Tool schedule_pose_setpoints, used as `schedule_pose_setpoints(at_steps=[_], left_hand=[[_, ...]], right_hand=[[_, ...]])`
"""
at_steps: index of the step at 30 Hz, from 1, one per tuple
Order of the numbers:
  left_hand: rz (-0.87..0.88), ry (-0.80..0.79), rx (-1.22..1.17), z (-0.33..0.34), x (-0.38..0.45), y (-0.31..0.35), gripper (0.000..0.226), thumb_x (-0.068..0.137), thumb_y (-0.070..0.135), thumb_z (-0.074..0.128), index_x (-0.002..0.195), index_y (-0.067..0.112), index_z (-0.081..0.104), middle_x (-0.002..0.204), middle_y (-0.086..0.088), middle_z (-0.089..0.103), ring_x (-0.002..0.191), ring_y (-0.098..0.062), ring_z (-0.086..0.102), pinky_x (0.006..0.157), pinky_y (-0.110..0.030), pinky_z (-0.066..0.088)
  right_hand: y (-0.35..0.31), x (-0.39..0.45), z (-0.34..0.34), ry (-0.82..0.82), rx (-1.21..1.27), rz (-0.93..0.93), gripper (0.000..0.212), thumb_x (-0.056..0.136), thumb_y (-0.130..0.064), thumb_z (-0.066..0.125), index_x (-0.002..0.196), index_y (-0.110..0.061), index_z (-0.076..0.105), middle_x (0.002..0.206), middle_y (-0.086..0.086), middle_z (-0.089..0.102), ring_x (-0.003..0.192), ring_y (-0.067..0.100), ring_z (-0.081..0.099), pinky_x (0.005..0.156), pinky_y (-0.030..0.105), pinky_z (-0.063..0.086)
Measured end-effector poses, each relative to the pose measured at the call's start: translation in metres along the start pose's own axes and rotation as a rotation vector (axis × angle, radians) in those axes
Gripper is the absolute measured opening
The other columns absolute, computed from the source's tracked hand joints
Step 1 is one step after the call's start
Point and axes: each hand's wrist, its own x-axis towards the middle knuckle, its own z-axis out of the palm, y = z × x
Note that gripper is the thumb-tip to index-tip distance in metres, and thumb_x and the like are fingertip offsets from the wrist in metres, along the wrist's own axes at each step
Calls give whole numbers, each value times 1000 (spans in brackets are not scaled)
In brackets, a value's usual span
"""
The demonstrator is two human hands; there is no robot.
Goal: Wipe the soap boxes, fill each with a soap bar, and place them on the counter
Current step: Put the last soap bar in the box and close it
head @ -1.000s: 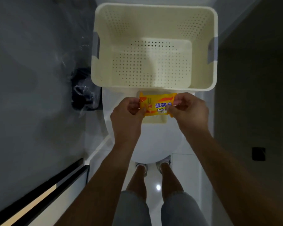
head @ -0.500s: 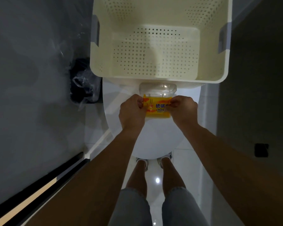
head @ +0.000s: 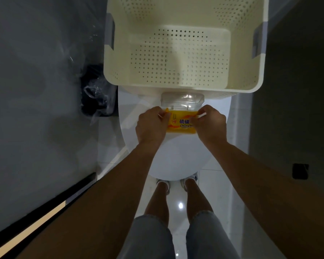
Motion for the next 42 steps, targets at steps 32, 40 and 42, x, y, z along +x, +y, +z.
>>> schedule_pose_setpoints(at_steps=[32, 40, 42], left_hand=[[20, 56, -300, 3, -43, -17, 30, 103, 16, 46, 125, 11, 66, 119, -6, 67, 110, -19, 60, 100, -32, 46], [-43, -70, -138, 14, -35, -19, 41, 98, 32, 58, 136, 16, 54, 123, -5, 57, 107, -19, 59, 92, -28, 46], [-60, -75, -105, 14, -30, -18, 41, 95, 31, 64, 132, 18, 55, 122, -5, 57, 105, -20, 59, 87, -28, 45]], right_hand=[[42, -14, -11, -108, 253, -20, 48, 93, 6, 44, 127, -18, 67, 109, 9, 69, 101, 29, 66, 92, 50, 56], [40, -13, -2, -126, 243, 48, 23, 93, -16, 60, 111, -13, 73, 96, -2, 69, 99, 28, 69, 94, 51, 55], [41, -13, -1, -114, 238, 48, 19, 90, -11, 63, 106, -15, 73, 94, 0, 70, 98, 29, 69, 95, 49, 55]])
